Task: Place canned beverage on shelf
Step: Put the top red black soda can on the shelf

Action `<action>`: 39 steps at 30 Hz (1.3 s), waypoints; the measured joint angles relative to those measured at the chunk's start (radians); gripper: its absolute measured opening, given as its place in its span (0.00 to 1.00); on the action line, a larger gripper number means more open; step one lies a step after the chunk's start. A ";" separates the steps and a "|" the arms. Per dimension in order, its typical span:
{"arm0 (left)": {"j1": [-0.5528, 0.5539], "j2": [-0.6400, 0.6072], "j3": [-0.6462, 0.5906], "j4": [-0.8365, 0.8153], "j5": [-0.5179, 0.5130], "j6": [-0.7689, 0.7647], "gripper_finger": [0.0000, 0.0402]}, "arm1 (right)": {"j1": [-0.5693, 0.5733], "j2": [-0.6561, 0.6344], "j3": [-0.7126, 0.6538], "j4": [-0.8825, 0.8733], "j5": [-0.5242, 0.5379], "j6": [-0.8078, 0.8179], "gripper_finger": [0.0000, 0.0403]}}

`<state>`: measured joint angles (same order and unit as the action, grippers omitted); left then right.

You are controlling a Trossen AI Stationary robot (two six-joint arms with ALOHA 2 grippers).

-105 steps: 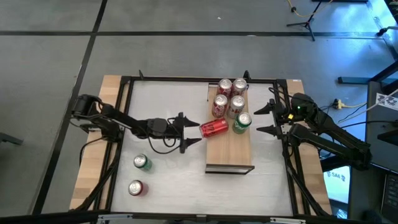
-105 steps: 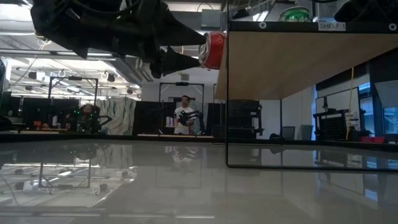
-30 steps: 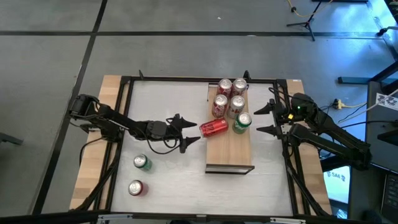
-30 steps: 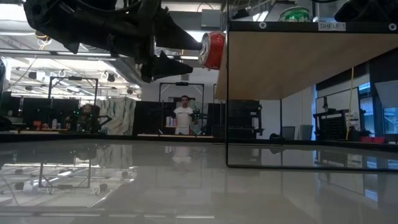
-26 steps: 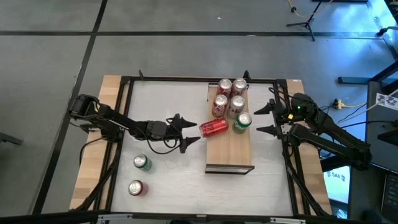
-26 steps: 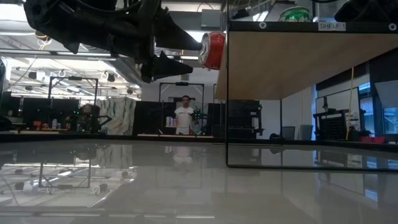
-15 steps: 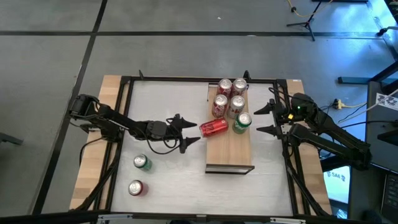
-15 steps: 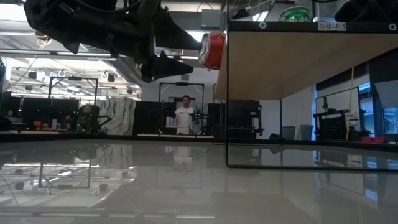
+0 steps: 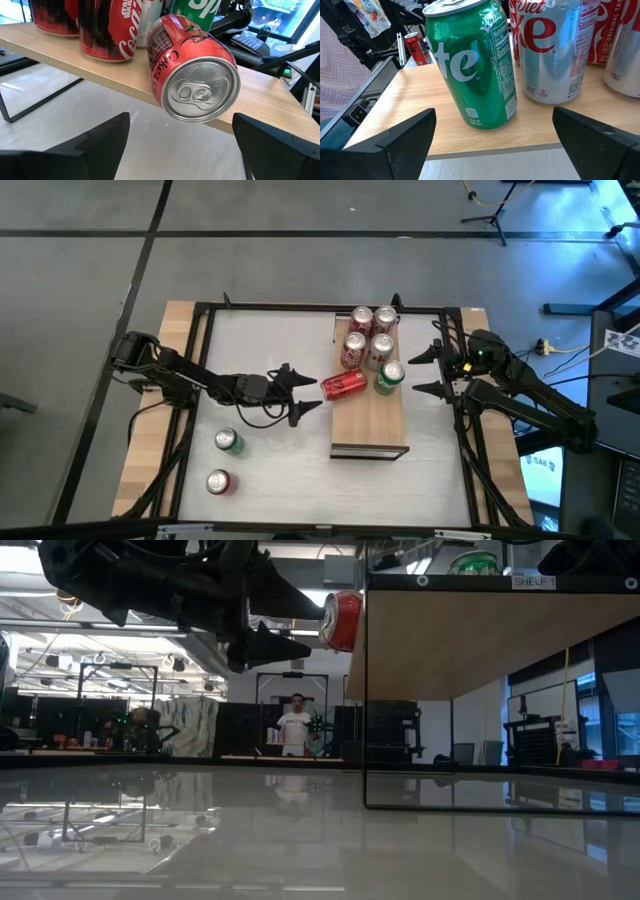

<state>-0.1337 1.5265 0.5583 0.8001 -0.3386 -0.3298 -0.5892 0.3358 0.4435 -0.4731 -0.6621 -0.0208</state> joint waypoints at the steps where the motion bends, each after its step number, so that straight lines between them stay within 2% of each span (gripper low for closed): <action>1: 0.000 0.000 0.000 0.000 0.000 0.000 0.86 | 0.000 0.000 0.000 0.000 0.000 0.000 0.99; 31: 0.000 0.000 0.000 0.015 -0.031 0.000 0.86 | 0.000 0.000 0.000 0.000 0.000 0.000 0.99; 37: 0.000 0.000 0.000 0.011 -0.017 0.025 0.97 | 0.000 0.000 0.000 0.000 0.000 0.000 0.99; 39: 0.000 0.000 0.000 0.011 -0.017 0.025 0.98 | 0.000 0.000 0.000 -0.001 0.000 0.000 0.99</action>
<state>-0.1333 1.5265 0.5583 0.8112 -0.3557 -0.3048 -0.5892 0.3355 0.4435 -0.4736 -0.6621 -0.0204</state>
